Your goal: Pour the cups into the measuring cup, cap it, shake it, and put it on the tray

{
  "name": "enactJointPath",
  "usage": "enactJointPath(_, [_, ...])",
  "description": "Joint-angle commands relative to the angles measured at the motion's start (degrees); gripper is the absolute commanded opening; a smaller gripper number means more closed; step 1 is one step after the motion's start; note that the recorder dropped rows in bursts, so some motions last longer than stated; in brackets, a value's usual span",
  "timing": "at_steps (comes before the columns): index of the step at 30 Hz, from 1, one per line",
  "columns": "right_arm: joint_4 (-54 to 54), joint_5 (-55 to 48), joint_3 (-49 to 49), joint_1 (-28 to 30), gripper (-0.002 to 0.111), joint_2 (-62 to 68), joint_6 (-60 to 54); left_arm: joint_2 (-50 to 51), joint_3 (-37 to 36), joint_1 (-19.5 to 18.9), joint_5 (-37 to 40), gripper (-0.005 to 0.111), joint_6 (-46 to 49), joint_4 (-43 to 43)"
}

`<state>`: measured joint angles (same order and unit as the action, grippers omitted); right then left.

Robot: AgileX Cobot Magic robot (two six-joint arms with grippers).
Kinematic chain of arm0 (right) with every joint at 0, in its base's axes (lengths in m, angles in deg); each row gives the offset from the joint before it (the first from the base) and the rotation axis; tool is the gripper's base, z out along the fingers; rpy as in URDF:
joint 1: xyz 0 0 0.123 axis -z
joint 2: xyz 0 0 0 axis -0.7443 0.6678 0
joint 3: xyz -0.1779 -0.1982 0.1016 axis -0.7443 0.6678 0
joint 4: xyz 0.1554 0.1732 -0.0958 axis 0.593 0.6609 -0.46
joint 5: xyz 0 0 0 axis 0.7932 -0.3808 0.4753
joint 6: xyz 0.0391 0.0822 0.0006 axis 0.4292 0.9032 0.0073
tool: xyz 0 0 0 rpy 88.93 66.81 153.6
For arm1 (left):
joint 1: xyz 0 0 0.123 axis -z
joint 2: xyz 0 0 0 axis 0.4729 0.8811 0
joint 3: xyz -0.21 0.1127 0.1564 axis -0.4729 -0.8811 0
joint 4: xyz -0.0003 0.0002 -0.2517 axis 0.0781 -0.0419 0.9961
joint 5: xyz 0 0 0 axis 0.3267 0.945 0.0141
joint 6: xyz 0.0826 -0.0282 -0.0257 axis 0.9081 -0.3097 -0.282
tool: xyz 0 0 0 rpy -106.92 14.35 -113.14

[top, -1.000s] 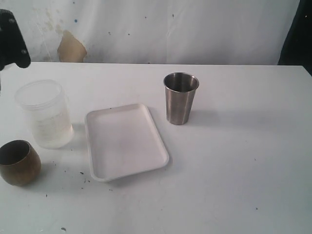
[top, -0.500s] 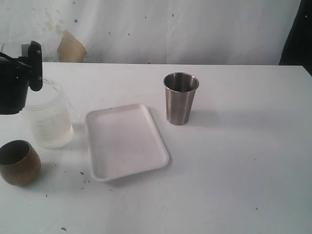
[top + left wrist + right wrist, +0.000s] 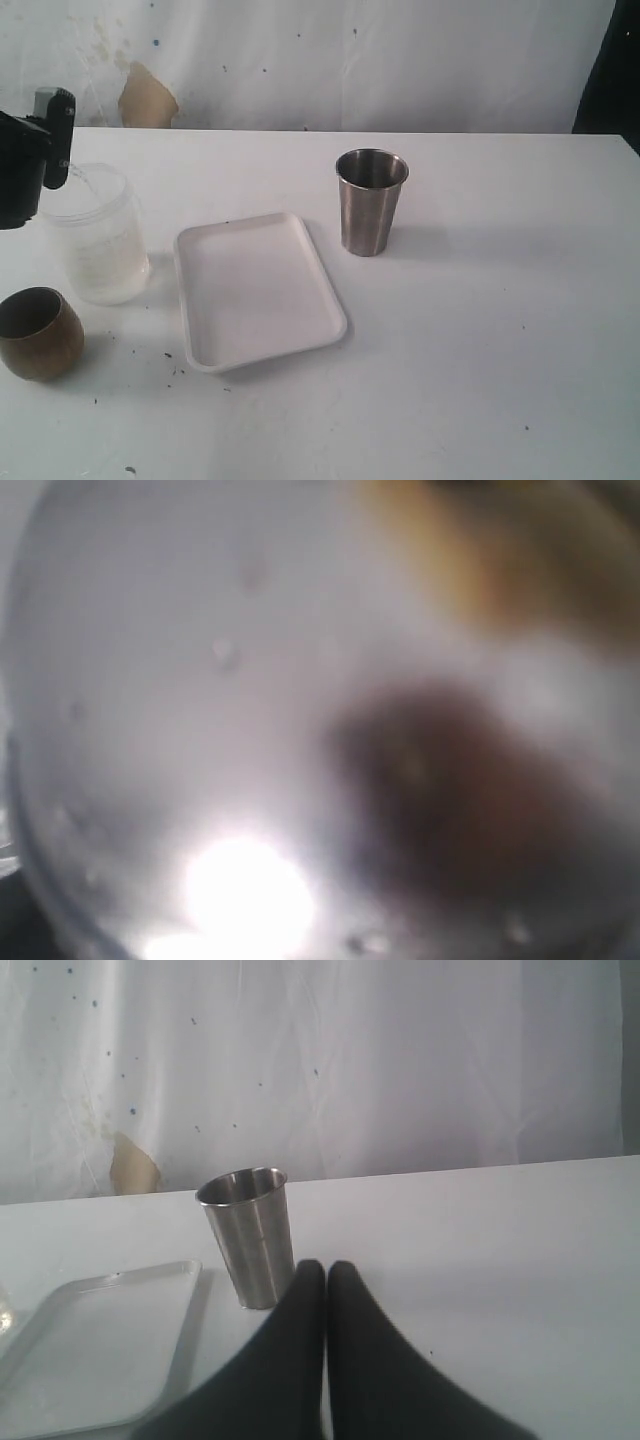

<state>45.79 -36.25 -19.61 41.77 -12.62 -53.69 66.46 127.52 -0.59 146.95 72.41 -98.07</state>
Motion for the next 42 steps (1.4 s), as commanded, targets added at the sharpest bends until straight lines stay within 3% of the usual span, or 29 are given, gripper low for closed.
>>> enactJointPath(1, [-0.21, 0.79, 0.31, -0.14, 0.0, 0.02, -0.67, -0.53, 0.49, -0.07, 1.66, 0.0, 4.14, -3.63])
enactJointPath(20, [-0.21, 0.79, 0.31, -0.14, 0.0, 0.02, -0.67, -0.53, 0.49, -0.07, 1.66, 0.0, 9.9, -10.95])
enactJointPath(42, [-0.21, 0.79, 0.31, -0.14, 0.0, 0.02, -0.67, -0.53, 0.49, -0.07, 1.66, 0.0, 15.55, -11.07])
